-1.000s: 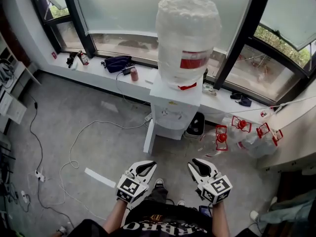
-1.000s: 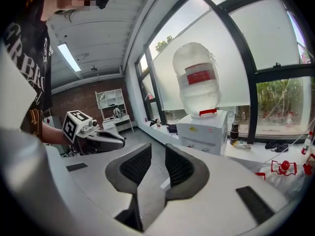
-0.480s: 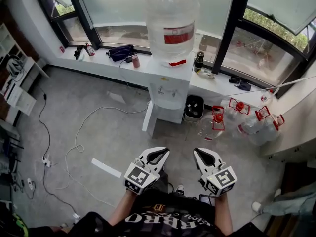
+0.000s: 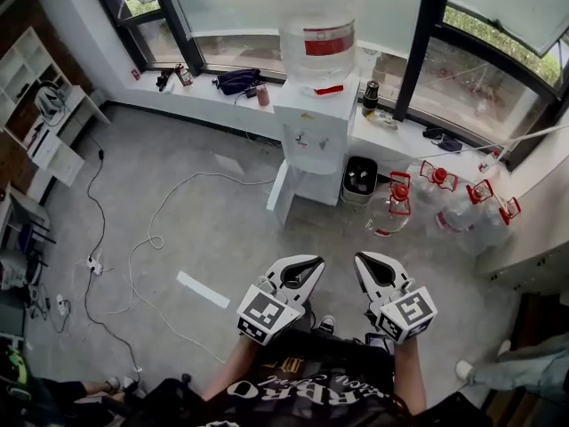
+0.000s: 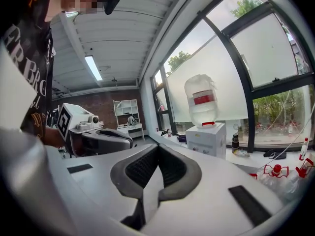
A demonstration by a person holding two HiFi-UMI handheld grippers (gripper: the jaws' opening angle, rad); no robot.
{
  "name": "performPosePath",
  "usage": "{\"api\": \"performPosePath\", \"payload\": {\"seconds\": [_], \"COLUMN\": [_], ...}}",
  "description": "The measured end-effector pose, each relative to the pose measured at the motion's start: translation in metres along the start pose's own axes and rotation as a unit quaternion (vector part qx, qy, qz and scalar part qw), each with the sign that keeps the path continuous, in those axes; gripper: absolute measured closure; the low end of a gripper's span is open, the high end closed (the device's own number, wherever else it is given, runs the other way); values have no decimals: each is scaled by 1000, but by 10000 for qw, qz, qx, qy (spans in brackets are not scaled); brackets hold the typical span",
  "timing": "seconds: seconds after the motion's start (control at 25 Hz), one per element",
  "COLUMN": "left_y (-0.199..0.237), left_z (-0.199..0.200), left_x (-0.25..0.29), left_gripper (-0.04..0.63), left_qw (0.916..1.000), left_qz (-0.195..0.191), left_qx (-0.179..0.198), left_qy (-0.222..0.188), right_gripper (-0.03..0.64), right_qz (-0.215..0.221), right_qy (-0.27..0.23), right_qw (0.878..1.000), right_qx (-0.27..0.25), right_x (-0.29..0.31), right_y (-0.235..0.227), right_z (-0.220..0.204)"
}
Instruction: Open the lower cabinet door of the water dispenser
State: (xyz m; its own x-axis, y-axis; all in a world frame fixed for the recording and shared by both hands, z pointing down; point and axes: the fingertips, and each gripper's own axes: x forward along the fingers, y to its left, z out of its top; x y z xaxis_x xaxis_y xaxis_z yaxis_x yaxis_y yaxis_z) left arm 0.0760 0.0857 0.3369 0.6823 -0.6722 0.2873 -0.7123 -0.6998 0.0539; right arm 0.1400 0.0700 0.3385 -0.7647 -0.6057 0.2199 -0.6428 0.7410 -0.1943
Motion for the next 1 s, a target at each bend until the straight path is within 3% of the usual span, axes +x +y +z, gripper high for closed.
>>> {"api": "performPosePath", "payload": {"seconds": [0.32, 1.0], "left_y": [-26, -38], "left_z": [-4, 2], "left_x": [-18, -20], "left_gripper": [578, 578], "left_qw": [9999, 9994], "left_qz": [108, -236], "left_qx": [-11, 218], "left_qy": [-51, -91], "right_gripper": [607, 607], "right_qz": [301, 91], "right_qy": [105, 275], "right_qw": [9991, 9985], "right_qx": [-269, -462], "right_x": [-16, -24], "right_y": [26, 26], "right_z": [-1, 0]}}
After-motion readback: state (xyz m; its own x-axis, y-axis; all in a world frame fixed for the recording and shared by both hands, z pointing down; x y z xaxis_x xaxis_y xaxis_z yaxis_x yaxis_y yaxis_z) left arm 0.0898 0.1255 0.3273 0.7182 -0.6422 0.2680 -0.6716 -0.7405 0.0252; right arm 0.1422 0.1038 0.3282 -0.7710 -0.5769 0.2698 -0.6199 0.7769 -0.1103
